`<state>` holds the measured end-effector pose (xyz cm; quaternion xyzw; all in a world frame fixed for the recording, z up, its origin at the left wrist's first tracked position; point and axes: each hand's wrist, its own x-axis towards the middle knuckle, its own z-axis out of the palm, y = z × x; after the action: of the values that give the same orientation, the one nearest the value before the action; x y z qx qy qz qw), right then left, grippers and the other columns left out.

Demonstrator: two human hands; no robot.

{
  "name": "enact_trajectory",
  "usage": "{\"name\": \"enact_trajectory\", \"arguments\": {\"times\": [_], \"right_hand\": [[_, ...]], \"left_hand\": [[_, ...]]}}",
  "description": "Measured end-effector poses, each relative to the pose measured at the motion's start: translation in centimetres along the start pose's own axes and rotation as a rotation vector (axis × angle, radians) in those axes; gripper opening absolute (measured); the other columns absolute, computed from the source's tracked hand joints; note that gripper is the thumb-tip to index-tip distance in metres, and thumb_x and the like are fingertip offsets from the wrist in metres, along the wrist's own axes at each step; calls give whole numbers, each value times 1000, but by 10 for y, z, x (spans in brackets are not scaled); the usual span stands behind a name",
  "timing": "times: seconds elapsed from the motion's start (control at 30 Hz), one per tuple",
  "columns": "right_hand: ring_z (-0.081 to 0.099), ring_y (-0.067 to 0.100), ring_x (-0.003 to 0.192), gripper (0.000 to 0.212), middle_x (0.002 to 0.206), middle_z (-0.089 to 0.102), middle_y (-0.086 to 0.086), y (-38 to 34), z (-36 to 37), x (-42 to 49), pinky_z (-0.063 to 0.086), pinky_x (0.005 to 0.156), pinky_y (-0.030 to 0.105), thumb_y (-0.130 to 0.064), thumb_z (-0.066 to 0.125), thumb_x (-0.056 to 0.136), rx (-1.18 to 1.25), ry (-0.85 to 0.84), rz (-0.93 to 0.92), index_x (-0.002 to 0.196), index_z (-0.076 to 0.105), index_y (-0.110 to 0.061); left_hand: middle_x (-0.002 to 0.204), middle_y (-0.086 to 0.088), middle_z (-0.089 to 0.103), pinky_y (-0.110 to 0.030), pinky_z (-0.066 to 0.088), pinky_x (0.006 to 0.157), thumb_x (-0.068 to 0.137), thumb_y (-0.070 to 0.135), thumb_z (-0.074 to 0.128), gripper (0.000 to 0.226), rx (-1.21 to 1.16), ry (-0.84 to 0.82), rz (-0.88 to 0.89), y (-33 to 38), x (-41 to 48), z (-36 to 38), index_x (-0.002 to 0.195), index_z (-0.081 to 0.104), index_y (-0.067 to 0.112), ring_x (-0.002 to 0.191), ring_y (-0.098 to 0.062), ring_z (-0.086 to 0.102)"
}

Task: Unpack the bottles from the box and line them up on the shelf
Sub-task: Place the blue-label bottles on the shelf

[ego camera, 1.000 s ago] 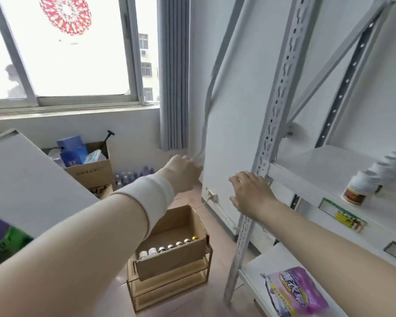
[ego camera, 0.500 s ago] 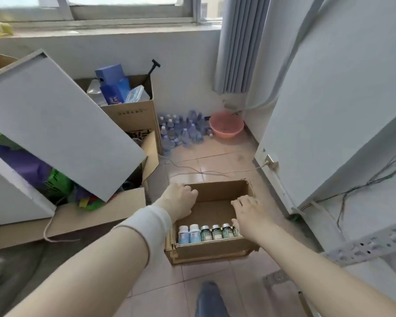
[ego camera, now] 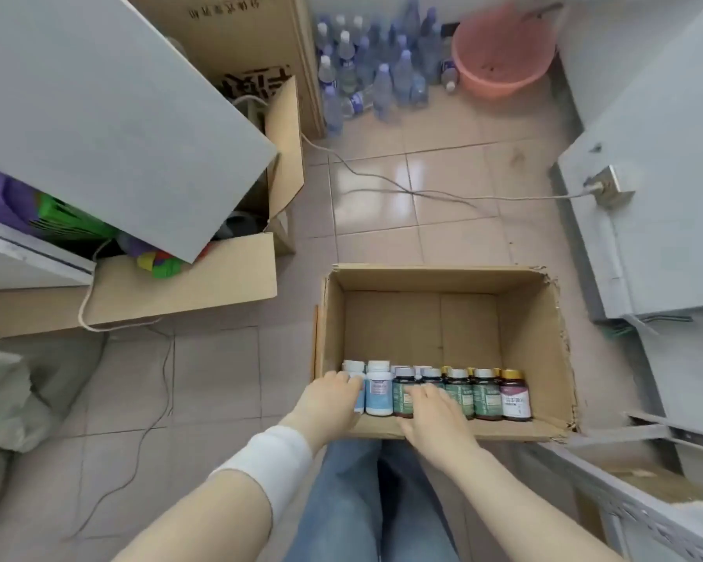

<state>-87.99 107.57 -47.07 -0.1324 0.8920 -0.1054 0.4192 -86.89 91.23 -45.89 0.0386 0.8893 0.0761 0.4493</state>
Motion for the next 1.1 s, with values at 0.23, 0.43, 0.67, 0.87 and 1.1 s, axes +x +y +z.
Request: {"name": "enact_trajectory", "arguments": {"times": [0.23, 0.43, 0.67, 0.87, 1.1], "right_hand": [[7, 24, 146, 81, 152, 26, 5, 21, 41, 106, 12, 118, 37, -54, 57, 83, 10, -44, 55, 145, 27, -11], [16, 30, 141, 86, 143, 34, 12, 25, 61, 151, 20, 115, 37, -65, 64, 69, 10, -161, 54, 131, 48, -7], [30, 25, 127, 79, 126, 46, 7, 26, 62, 153, 33, 101, 30, -56, 74, 61, 210, -160, 96, 121, 56, -8], [19, 25, 138, 68, 130, 48, 6, 33, 55, 139, 25, 107, 31, -43, 81, 62, 397, -99, 91, 117, 59, -9], [29, 19, 133, 63, 124, 51, 1, 47, 34, 96, 28, 97, 22, -32, 83, 66, 681, 31, 138, 120, 56, -14]], "left_hand": [[131, -16, 46, -36, 41, 94, 93, 13, 47, 37, 244, -146, 92, -18, 118, 19, 128, 40, 3, 121, -31, 45], [131, -14, 51, -35, 44, 92, 95, 23, 52, 42, 241, -361, 60, -32, 164, 22, 131, 40, 5, 119, -30, 51], [119, -10, 55, -35, 48, 84, 76, 30, 76, 60, 27, -476, 40, -38, 168, 4, 124, 46, 10, 106, -28, 55], [118, -4, 58, -32, 50, 82, 73, 30, 78, 54, -149, -376, 47, -41, 153, -8, 120, 54, 17, 98, -21, 52], [116, 8, 58, -25, 46, 81, 76, 30, 75, 49, -454, -114, 41, -35, 110, -32, 121, 58, 24, 100, -11, 53]]}}
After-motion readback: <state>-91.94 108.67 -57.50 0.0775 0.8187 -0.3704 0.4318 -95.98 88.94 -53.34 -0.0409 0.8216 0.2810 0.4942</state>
